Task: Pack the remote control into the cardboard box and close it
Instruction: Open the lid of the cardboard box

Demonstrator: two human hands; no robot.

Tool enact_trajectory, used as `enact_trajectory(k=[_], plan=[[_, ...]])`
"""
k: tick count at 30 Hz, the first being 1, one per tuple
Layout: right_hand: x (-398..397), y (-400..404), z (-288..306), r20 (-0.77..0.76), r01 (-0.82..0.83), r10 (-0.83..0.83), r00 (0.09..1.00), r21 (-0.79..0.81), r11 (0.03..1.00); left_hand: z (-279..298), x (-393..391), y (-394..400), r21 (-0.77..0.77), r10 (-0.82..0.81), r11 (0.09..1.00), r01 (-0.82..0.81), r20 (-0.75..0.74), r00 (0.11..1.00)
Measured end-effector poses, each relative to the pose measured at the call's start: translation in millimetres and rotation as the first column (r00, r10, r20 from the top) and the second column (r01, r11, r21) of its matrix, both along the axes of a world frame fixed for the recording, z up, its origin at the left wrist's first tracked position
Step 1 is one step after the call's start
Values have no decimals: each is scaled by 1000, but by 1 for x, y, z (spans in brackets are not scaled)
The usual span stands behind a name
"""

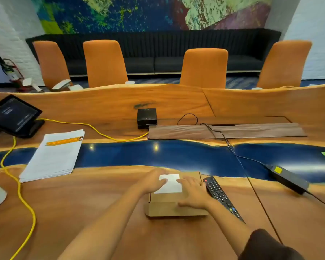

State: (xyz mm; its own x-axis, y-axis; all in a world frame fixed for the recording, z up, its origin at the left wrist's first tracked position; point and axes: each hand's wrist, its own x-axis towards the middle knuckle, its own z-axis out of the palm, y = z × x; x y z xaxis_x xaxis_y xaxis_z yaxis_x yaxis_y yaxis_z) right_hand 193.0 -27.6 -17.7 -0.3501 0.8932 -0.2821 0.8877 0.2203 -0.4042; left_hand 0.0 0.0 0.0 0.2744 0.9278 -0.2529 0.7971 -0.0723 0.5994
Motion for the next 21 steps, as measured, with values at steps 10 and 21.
enact_trajectory(k=[10, 21], plan=[[-7, -36, -30, 210, -148, 127, 969, 86, 985, -20, -3, -17, -93, 40, 995, -46, -65, 997], [-4, -29, -22, 150, -214, 184, 971, 219, 952, -24, -12, -22, -179, 63, 981, -75, -72, 995]])
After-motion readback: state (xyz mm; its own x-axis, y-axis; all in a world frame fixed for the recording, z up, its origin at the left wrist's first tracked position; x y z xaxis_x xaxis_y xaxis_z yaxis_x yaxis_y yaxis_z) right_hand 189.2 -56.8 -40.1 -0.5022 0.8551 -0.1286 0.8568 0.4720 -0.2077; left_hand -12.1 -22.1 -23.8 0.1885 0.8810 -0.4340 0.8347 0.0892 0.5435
